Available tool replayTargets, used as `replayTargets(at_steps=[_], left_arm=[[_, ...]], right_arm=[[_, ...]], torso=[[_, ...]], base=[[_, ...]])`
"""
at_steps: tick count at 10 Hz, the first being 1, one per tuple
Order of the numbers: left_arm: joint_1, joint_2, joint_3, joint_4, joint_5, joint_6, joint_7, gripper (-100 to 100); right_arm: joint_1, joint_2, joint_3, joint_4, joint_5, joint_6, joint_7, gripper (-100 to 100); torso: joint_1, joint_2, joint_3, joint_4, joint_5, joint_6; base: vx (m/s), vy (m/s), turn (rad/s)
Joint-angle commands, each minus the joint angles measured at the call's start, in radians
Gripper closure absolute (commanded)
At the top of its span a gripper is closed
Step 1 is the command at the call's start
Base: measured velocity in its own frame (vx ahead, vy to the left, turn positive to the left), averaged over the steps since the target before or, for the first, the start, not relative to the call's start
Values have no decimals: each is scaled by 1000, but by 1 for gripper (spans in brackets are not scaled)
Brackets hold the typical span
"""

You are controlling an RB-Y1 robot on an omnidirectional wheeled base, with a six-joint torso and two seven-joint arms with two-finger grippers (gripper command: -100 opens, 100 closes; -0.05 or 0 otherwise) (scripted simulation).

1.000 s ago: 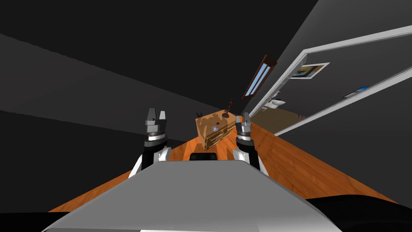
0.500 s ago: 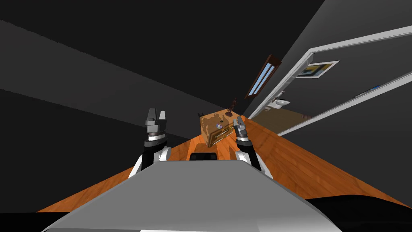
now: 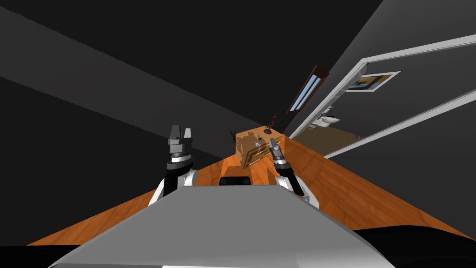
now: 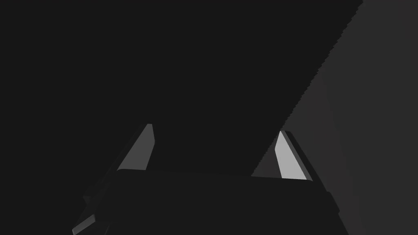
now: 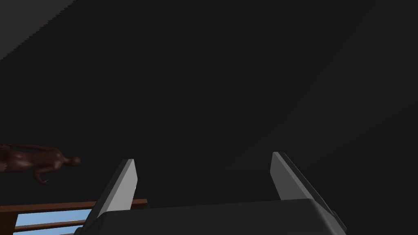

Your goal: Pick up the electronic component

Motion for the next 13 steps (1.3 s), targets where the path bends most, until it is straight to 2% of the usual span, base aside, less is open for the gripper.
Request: replayTargets(at_steps=[1,3,4,5,6,7,8,9,10,11,13], left_arm=[[0,0,0,0,0,0,0,0],[0,0,0,0,0,0,0,0],[0,0,0,0,0,0,0,0],[0,0,0,0,0,0,0,0],[0,0,0,0,0,0,0,0],[0,0,0,0,0,0,0,0],[0,0,0,0,0,0,0,0],[0,0,0,0,0,0,0,0],[0,0,0,0,0,0,0,0],[0,0,0,0,0,0,0,0],[0,0,0,0,0,0,0,0]], right_arm=[[0,-49,5,50,6,-8,7,-100],[-1,-91,8,103,11,-6,13,-100],[-3,-130,13,144,17,-4,19,-100],[-3,-135,13,149,17,-4,19,-100],[-4,-176,19,179,24,-1,26,-100],[-4,-179,19,195,24,-1,26,-100],[-6,-220,26,230,31,2,33,-100],[-6,-223,26,243,31,2,33,-100],[-8,-259,36,283,39,7,41,-100],[-8,-268,36,291,39,7,41,-100],[-11,-338,59,376,57,19,60,-100]], torso=[[0,0,0,0,0,0],[1,0,0,0,0,0],[-1,0,0,0,0,0],[-1,-1,-1,0,0,0],[-3,-2,-1,0,0,0],[-3,-3,-2,-1,-1,0],[-4,-4,-2,-1,-1,0],[-3,-4,-2,-1,-1,0],[-3,-4,-2,-1,-1,0],[-3,-4,-3,-1,-1,0],[-3,-5,-3,-1,-1,0]], base=[[-45,119,63],[-61,123,69],[-36,115,77],[-18,85,34],[-5,83,90],[-1,71,40],[1,90,85],[-2,80,37],[14,86,91],[15,75,38],[36,101,108]])
